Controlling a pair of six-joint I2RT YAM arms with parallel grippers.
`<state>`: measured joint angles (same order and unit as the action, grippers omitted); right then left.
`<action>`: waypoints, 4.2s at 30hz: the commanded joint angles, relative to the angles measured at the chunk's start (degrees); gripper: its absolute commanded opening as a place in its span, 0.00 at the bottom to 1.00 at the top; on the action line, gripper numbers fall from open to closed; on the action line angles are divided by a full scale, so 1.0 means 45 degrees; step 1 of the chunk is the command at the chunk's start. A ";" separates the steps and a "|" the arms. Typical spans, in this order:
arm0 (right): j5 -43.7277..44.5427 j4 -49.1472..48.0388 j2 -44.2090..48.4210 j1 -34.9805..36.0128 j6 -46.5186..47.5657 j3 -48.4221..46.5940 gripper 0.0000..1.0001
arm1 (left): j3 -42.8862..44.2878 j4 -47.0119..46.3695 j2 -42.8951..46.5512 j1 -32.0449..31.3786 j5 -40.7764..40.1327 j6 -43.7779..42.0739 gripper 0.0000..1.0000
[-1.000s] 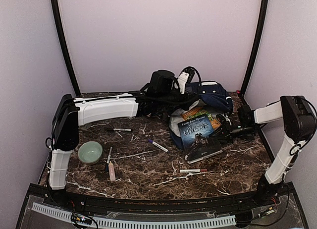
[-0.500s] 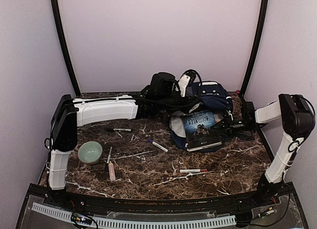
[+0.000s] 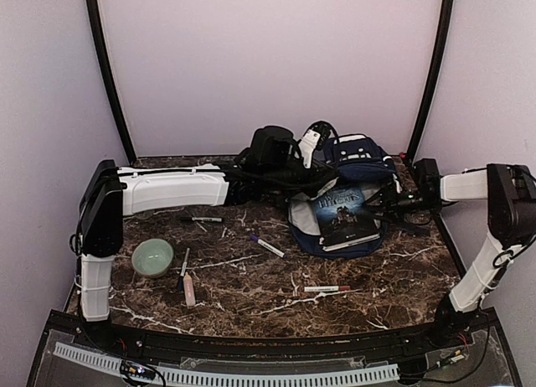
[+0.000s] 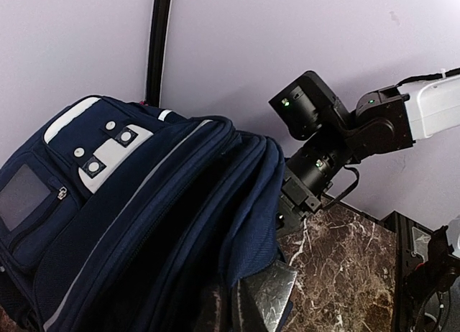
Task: Pack the student bag
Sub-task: Place the book in the largest pocket of the bag, then adjust the book in the largest pocket of the bag.
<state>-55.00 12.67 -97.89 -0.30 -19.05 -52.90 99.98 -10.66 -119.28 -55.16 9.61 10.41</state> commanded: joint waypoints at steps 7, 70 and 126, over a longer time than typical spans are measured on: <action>0.2103 0.2564 0.4008 -0.0217 0.3681 0.0229 0.61 | -0.0473 -0.1711 0.1895 -0.0224 0.0369 0.0024 0.00; 1.7269 -0.3643 0.1893 0.8191 1.3508 0.1472 0.38 | -0.1222 -0.2467 0.1664 -0.0224 0.1196 0.1277 0.00; 1.2388 0.1568 0.4237 0.8054 1.3879 0.1812 0.66 | -0.1593 -0.2083 0.1234 -0.0204 0.1521 0.1153 0.00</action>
<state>14.96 6.94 -91.48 35.99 41.32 -48.75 93.14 -16.99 -117.08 -55.11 14.26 15.84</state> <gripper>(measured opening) 0.643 0.024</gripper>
